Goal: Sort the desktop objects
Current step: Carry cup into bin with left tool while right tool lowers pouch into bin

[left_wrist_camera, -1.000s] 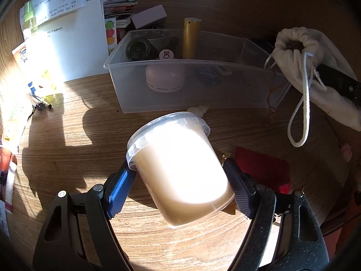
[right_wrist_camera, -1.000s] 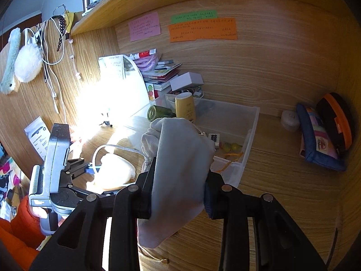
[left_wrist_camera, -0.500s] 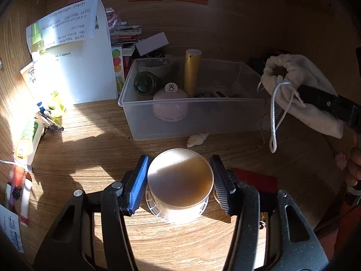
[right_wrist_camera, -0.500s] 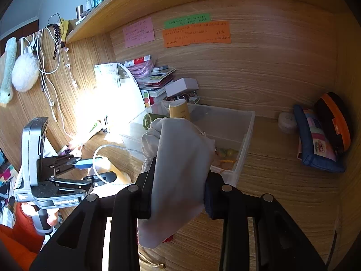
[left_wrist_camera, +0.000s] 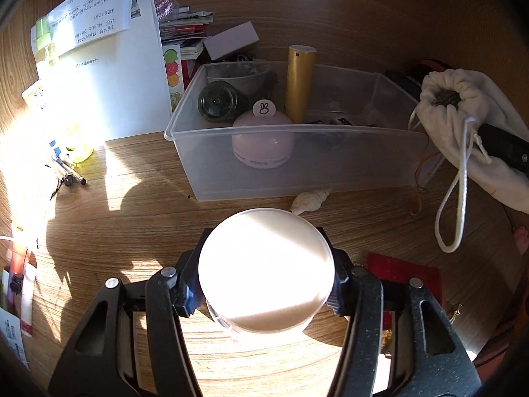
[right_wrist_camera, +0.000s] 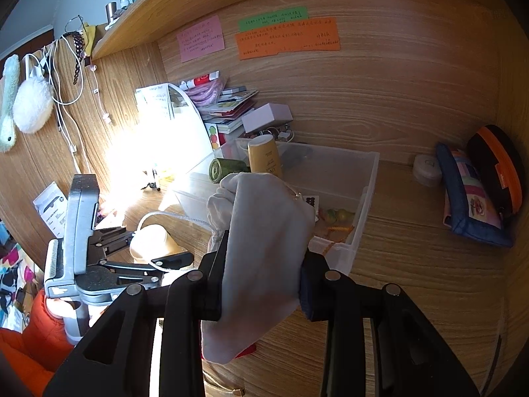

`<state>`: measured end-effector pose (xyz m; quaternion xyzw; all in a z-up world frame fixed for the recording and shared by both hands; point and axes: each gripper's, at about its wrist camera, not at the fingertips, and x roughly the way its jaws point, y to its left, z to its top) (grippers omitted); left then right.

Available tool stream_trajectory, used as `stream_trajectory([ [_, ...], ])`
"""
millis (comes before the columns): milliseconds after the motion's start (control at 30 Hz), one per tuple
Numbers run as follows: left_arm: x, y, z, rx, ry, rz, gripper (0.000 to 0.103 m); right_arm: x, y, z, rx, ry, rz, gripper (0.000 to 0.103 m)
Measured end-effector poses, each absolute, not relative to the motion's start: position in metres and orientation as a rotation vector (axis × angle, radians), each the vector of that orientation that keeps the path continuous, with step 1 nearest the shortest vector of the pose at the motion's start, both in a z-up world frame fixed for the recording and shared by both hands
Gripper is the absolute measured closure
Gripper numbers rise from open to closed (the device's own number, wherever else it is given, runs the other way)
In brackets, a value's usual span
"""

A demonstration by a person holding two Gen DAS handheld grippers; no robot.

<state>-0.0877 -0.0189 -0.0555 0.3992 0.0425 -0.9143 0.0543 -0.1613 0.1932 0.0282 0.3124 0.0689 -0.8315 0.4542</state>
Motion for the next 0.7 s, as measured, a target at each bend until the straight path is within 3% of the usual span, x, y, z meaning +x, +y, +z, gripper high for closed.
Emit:
stream_trajectory([
  [267,-0.079,-0.023,-0.046,1.137,0.133,-2.776,0.047,-0.167,0.193,0.027,0.782,0.157,-2.052,0.073],
  [700,-0.072,-0.041,0.017,0.943,0.195,-2.882,0.047,-0.177,0.182,0.037,0.753,0.141,-2.061,0.073],
])
